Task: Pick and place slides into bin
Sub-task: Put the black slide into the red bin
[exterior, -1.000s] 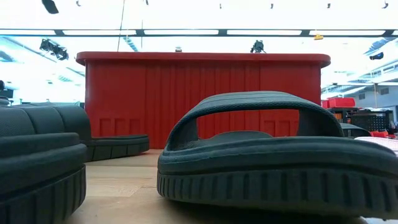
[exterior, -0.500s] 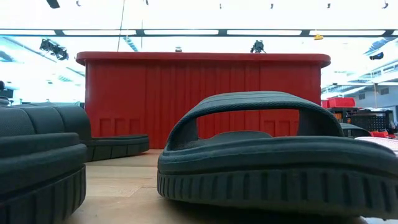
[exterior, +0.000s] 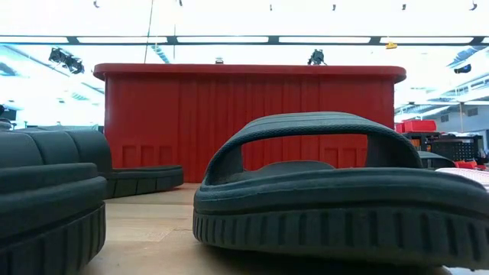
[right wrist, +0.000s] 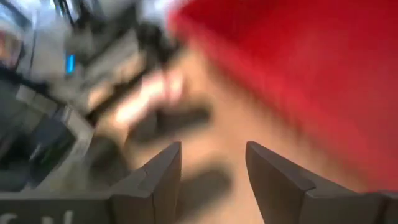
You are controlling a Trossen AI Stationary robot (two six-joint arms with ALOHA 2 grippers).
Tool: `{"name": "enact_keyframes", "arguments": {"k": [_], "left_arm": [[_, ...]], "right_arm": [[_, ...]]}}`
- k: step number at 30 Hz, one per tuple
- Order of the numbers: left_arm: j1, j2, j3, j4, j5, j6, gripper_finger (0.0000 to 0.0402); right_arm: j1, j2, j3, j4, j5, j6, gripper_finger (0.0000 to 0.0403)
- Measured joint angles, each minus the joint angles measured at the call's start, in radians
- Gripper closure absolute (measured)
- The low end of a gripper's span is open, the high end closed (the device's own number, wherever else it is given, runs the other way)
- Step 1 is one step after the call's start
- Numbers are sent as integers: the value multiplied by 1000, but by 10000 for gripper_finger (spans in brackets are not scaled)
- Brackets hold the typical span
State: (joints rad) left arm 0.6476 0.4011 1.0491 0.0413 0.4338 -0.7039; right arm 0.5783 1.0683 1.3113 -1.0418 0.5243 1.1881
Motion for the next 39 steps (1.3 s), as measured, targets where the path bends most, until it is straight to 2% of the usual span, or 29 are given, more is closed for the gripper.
{"name": "enact_keyframes", "arguments": {"k": [3, 5, 7, 8, 11, 14, 18, 22, 24, 32, 36, 39], "left_arm": [[0, 37, 71, -53, 29, 28, 294], [0, 52, 103, -103, 30, 38, 294], [0, 64, 113, -140, 30, 52, 294], [0, 69, 113, -151, 29, 61, 294], [0, 81, 101, -152, 18, 67, 294], [0, 96, 87, -152, 7, 58, 294], [0, 131, 80, -149, 5, 57, 294], [0, 176, 80, -146, -18, 62, 294], [0, 201, 80, -146, -23, 61, 294], [0, 285, 80, -144, -23, 53, 294], [0, 310, 80, -144, -22, 41, 294], [0, 319, 80, -143, -22, 30, 294]], "right_arm": [[15, 11, 1, -193, -232, 202, 218], [24, 38, 0, -363, -288, 267, 218], [25, 69, -1, -533, -292, 279, 218], [25, 79, -11, -546, -282, 258, 218], [6, 63, -66, -466, -244, 62, 218], [-34, 70, -78, -538, -225, 47, 222], [-85, 29, -70, -525, -204, -69, 234], [-161, -57, -68, -526, -60, -165, 250], [-215, -116, -67, -531, -21, -209, 257], [-452, -313, -67, -532, -108, -414, 272], [-518, -329, -66, -527, -9, -540, 272], [-535, -331, -58, -524, 43, -568, 272]]}}
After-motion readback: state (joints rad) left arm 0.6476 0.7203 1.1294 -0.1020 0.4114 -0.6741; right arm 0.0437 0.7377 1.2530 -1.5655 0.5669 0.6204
